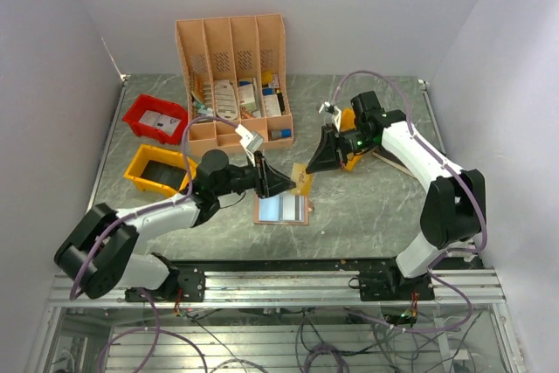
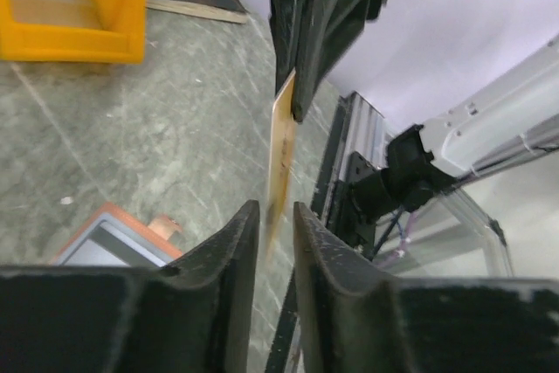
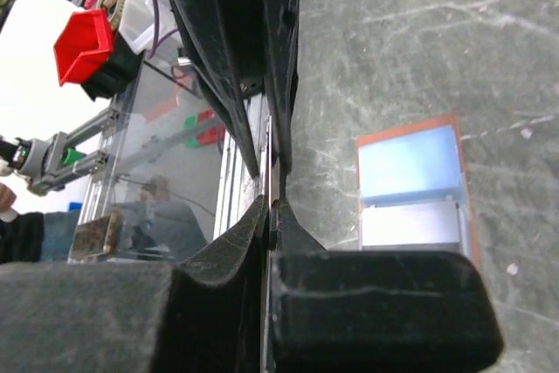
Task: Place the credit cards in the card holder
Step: Insert the credit card into the card holder.
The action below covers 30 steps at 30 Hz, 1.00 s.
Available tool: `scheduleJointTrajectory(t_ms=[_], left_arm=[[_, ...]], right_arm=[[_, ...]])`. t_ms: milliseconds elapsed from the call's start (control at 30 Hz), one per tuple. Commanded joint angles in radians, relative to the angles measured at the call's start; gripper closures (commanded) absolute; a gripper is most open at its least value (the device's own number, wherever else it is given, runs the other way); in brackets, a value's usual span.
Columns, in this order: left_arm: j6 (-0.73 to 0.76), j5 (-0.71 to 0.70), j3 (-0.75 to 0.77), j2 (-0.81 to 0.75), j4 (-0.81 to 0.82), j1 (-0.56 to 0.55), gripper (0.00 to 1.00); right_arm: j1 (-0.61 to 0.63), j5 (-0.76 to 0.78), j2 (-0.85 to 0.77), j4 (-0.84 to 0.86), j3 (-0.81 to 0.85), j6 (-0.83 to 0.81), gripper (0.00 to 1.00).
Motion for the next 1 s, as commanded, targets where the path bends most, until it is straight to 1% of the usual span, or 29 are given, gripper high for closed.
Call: scheduleJointTrajectory(t_ms=[0,67,133,200,300,433,600,733,800,900,967], left_arm=[[0.035,-0.135,-0.034,-0.121,-0.107,0.008,0.61],[0.059,-0.198,-0.06,-0.187,-0.193,0.01,0.56],[0.085,-0.26,-0.083,-0.252,-0.294,0.01,0.53],[0.092,-0.317,-0.112,-0.305,-0.368,0.01,0.54],[0.059,-0.386,-0.169,-0.355,-0.387,0.01,0.57],[-0.003,-0.44,-0.226,-0.355,-0.353,0.01,0.58],[-0.056,-0.493,-0.252,-0.28,-0.319,0.01,0.6],[-0.099,-0.508,-0.27,-0.215,-0.247,0.01,0.67],[-0.123,-0.501,-0.277,-0.174,-0.205,0.011,0.68],[-0.138,-0.484,-0.277,-0.116,-0.152,0.011,0.75],[-0.148,-0.471,-0.277,-0.078,-0.115,0.01,0.79]], right_arm=[[0.002,0.038,-0.046,0.194,-0.113,0.175,1.0],[0.001,0.087,-0.054,0.281,-0.157,0.236,1.0],[0.002,0.132,-0.054,0.333,-0.182,0.284,1.0],[0.002,0.167,-0.044,0.38,-0.208,0.326,1.0],[0.005,0.213,-0.018,0.458,-0.245,0.427,1.0],[0.025,0.255,0.026,0.545,-0.284,0.519,1.0],[0.066,0.29,0.065,0.651,-0.324,0.628,1.0],[0.085,0.316,0.111,0.698,-0.351,0.71,1.0],[0.087,0.328,0.132,0.705,-0.369,0.731,1.0],[0.089,0.346,0.15,0.704,-0.372,0.748,1.0],[0.089,0.35,0.155,0.722,-0.384,0.767,1.0]])
